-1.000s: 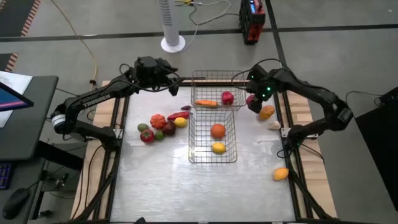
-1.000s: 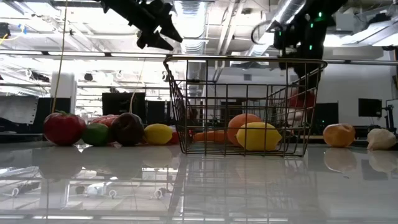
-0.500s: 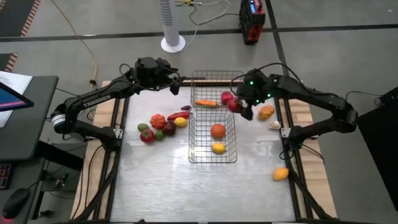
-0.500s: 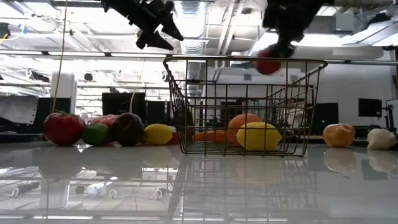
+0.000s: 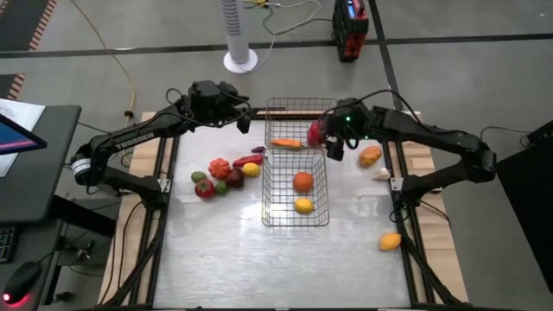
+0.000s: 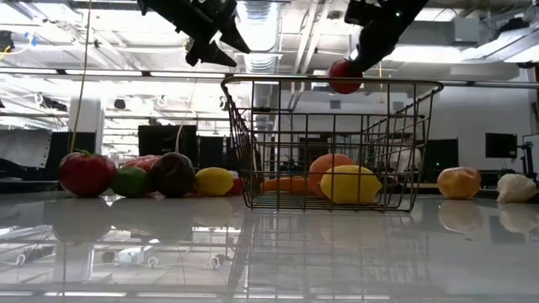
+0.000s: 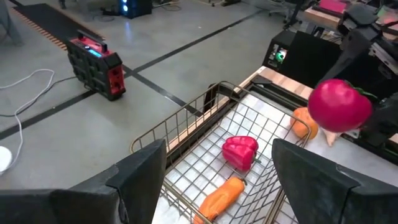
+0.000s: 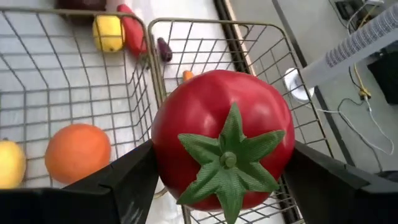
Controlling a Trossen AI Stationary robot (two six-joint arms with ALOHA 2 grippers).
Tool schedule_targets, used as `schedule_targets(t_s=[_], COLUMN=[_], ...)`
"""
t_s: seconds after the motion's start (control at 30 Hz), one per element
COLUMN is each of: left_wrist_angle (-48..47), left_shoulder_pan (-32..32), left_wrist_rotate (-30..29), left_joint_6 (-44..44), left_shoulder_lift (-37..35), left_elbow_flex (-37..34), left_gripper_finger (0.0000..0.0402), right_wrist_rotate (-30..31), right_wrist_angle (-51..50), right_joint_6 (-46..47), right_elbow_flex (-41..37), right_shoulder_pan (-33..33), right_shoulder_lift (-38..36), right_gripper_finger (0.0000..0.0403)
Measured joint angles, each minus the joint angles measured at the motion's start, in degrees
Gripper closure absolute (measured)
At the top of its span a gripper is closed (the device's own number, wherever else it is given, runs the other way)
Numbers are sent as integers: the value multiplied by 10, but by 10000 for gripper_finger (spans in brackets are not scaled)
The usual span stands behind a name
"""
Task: Sort produce into baskets
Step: Put the right tomato into the bottom wire basket, then put the mango into the top wire basket
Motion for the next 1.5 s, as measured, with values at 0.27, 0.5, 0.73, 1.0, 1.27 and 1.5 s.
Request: schedule_targets(t_s=[0.27,0.5,0.73,1.0,1.27,1.5], left_wrist_angle=[0,0,-7,-9,-9,-6], left_shoulder_pan=[0,0,0,0,0,0], left_wrist_rotate=[0,0,21,22,22,22], left_joint_6=[-15,-15,-23,-13,-13,-13], left_shoulder_lift=[0,0,0,0,0,0], left_elbow_flex=[0,0,0,0,0,0], left_gripper_finger=[123,123,123,123,123,123], right_wrist_rotate=[-191,-194,-153,-104,-98,-29], right_wrist_angle=[1,-7,-159,-240,-232,-251], right_joint_6=[124,141,132,125,174,25], right_elbow_flex=[0,0,29,-60,-149,-160], right_shoulder_pan=[9,40,28,-73,-171,-180], right_shoulder_lift=[11,53,47,-30,-24,40], right_gripper_finger=[64,19,20,21,21,5])
